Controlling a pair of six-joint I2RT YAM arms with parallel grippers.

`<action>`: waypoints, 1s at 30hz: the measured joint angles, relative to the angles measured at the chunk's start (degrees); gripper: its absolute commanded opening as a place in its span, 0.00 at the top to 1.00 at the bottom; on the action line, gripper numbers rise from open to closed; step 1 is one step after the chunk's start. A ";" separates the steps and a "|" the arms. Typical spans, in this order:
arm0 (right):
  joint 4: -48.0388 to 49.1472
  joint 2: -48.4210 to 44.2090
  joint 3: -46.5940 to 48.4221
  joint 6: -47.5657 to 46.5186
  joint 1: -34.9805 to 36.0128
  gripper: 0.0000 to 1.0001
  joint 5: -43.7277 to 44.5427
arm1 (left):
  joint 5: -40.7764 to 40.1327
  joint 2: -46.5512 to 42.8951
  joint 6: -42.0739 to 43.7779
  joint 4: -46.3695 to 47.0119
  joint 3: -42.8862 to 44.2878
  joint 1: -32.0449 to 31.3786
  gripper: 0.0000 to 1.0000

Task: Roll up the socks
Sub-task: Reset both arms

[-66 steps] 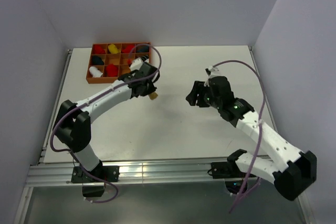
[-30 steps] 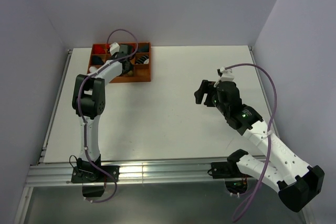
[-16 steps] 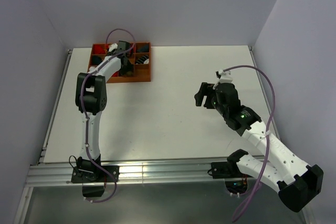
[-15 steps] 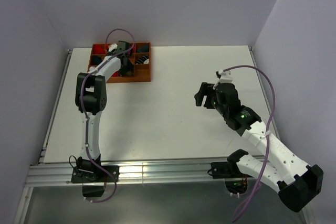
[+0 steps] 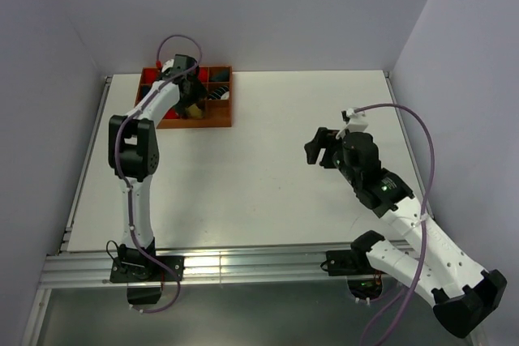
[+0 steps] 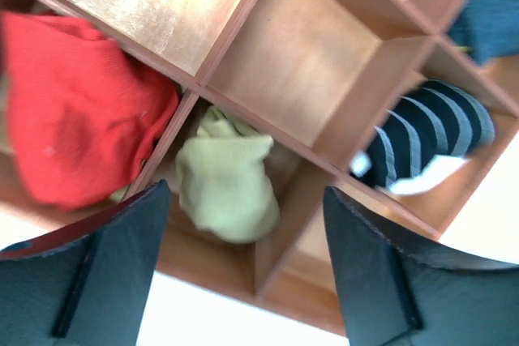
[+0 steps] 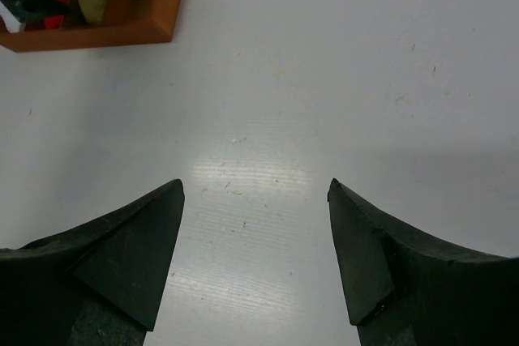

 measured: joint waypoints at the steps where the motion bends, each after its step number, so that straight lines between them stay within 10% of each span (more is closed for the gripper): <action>1: -0.15 -0.57 0.00 -0.15 0.00 0.21 0.17 | 0.31 -0.96 0.13 -0.46 -0.02 0.13 0.13; 15: -5.73 -15.45 2.69 -4.33 0.00 0.13 13.70 | 1.55 -49.40 5.68 3.45 -24.61 0.55 0.02; 30: -8.87 -36.74 -0.50 -8.83 0.00 0.12 25.46 | -18.23 -106.55 17.66 6.10 -54.36 0.50 0.01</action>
